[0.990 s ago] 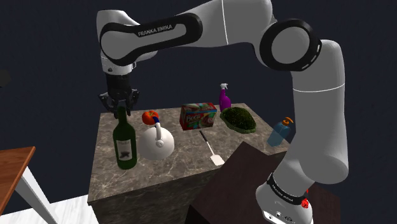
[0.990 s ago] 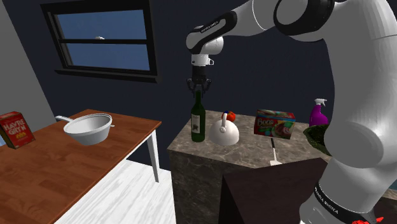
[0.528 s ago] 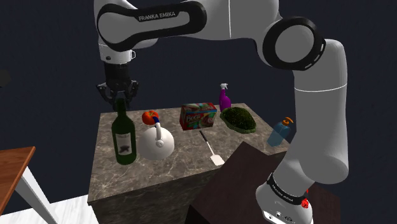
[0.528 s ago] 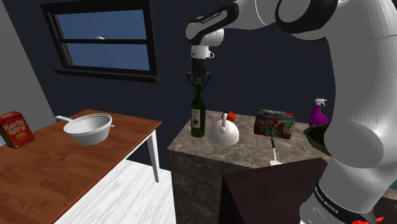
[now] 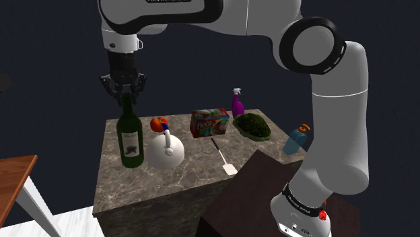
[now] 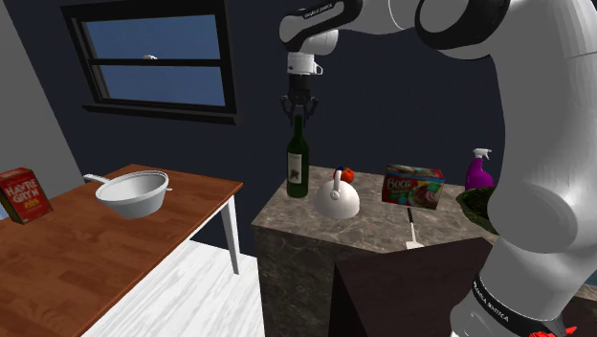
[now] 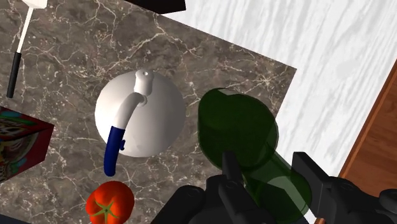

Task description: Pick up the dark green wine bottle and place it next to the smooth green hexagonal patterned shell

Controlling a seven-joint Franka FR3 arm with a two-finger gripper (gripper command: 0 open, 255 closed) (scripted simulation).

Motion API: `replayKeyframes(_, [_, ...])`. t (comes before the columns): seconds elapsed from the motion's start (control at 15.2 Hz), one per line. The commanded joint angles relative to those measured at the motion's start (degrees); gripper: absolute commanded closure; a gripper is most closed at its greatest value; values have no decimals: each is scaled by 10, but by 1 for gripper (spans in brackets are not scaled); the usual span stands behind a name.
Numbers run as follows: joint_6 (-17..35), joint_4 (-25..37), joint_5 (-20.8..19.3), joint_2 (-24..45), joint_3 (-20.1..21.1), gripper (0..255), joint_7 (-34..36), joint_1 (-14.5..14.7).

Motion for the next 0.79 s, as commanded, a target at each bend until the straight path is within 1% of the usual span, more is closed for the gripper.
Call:
replayKeyframes(0.0, [-15,16,0,0,0,255,1,2])
replayKeyframes(0.73, [-109,127,-4,17,1,255,7,11])
